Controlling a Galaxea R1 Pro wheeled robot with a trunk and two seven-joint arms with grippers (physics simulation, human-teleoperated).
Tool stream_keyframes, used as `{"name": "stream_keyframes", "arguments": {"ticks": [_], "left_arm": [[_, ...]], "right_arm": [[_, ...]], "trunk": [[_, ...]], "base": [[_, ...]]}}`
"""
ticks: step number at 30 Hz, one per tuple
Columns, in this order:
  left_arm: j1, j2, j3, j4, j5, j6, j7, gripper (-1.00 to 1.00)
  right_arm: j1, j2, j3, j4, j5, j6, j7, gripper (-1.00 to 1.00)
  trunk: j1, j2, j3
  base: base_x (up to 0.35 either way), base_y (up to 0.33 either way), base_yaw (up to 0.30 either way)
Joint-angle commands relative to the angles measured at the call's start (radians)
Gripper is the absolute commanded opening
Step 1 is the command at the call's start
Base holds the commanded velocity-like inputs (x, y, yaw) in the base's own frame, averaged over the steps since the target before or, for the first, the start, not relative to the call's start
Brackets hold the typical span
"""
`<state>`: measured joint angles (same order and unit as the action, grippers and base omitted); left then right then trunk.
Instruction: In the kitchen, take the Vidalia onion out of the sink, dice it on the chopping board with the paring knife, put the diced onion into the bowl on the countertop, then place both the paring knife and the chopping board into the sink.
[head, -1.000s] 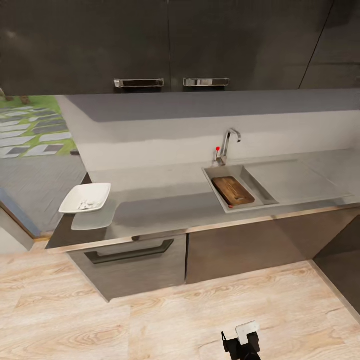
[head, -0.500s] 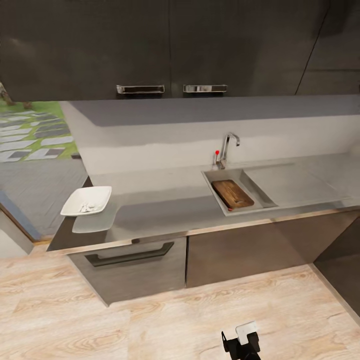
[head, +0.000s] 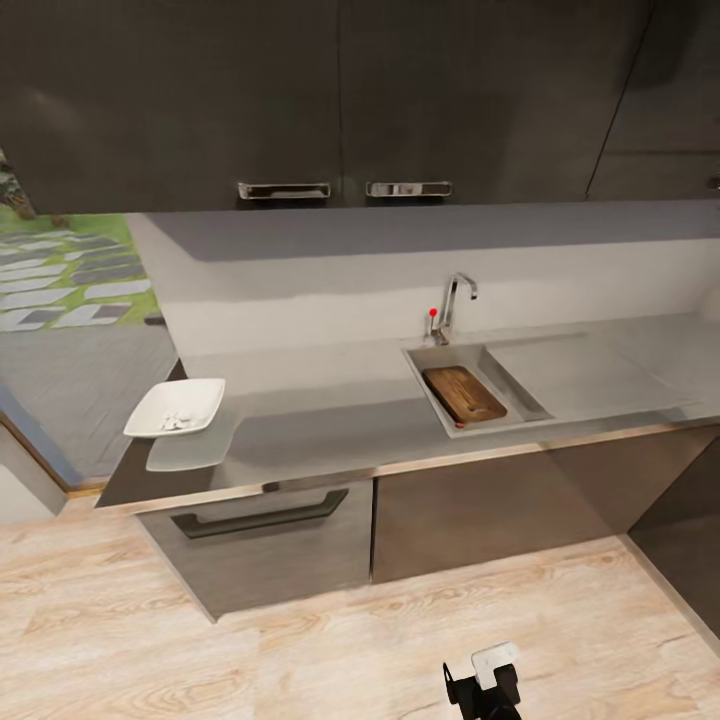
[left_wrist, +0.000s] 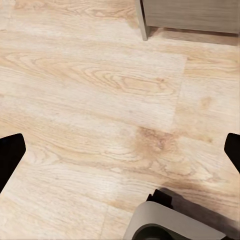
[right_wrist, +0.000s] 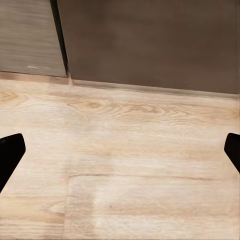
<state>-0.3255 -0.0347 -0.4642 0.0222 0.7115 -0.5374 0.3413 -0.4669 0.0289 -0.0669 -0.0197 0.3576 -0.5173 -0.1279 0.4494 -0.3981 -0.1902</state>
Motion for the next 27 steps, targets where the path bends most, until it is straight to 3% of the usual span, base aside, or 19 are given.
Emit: {"name": "stream_keyframes", "arguments": {"ticks": [1,27], "left_arm": [[-0.001,-0.001,-0.008,0.002,0.002,-0.003,0.005,1.00],[-0.001,-0.001,-0.008,0.002,0.002,-0.003,0.005,1.00]], "right_arm": [[-0.001,0.000,-0.007,0.001,0.011,-0.003,-0.006,1.00],[-0.001,0.000,-0.007,0.001,0.011,-0.003,-0.006,1.00]], "trunk": [[0.001,-0.002,0.000],[0.001,-0.002,0.041]], "base": [[0.000,0.000,0.000],[0.000,0.000,0.000]]}}
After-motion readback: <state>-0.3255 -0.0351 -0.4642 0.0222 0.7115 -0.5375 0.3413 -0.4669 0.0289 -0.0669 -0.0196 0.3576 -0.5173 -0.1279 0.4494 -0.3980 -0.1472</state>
